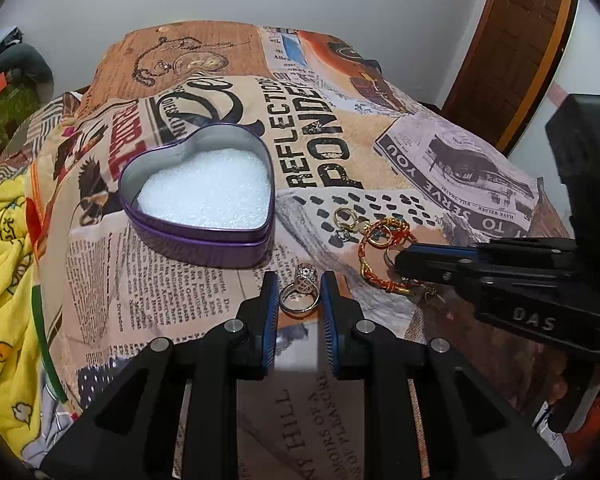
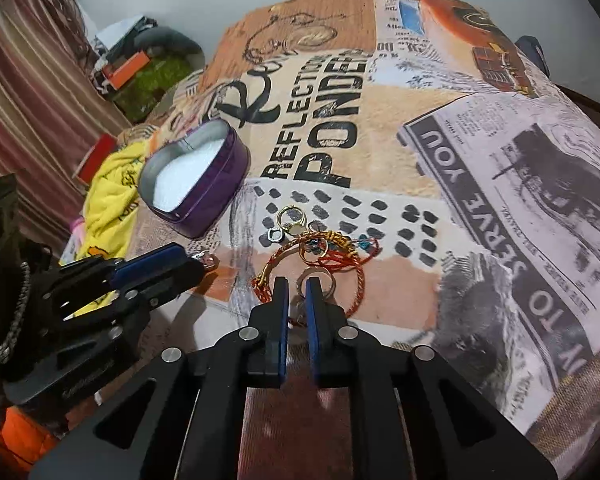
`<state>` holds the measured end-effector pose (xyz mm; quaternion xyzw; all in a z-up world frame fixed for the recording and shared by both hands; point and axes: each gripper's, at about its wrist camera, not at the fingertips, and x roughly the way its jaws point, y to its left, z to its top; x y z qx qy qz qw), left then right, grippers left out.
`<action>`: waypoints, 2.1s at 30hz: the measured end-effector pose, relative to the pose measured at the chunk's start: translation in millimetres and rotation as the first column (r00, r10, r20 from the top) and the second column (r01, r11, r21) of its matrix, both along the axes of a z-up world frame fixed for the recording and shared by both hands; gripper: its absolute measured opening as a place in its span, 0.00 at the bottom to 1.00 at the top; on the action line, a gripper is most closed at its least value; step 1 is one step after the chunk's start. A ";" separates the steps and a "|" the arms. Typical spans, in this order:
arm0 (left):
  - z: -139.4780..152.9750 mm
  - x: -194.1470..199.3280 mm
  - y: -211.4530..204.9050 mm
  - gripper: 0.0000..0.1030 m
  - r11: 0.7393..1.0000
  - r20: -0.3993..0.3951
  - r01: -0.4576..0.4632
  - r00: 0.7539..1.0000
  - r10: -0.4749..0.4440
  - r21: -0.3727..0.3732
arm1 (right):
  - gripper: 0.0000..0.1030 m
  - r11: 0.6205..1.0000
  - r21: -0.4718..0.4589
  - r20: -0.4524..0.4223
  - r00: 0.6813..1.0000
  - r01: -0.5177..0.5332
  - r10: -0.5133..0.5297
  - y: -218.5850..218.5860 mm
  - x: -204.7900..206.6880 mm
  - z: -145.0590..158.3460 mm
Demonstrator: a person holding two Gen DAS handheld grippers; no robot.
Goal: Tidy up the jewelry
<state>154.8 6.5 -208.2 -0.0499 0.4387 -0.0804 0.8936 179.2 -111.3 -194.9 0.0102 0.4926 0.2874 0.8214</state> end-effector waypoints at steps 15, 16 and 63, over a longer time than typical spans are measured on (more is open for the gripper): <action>-4.8 0.7 0.8 0.19 1.000 0.018 0.003 1.000 -0.003 -0.005 | 0.34 0.998 -0.041 0.054 0.998 0.047 -0.044 -4.2 -0.2 3.1; -4.8 0.9 0.8 0.19 1.000 0.018 0.004 1.000 -0.003 -0.006 | 0.34 0.998 -0.026 0.050 0.997 0.055 -0.054 -7.2 0.2 3.1; 70.0 -12.5 38.9 0.19 0.997 0.197 -0.082 0.977 0.081 -0.004 | 0.19 0.998 0.060 0.290 0.957 -0.007 -0.011 23.4 -13.2 84.9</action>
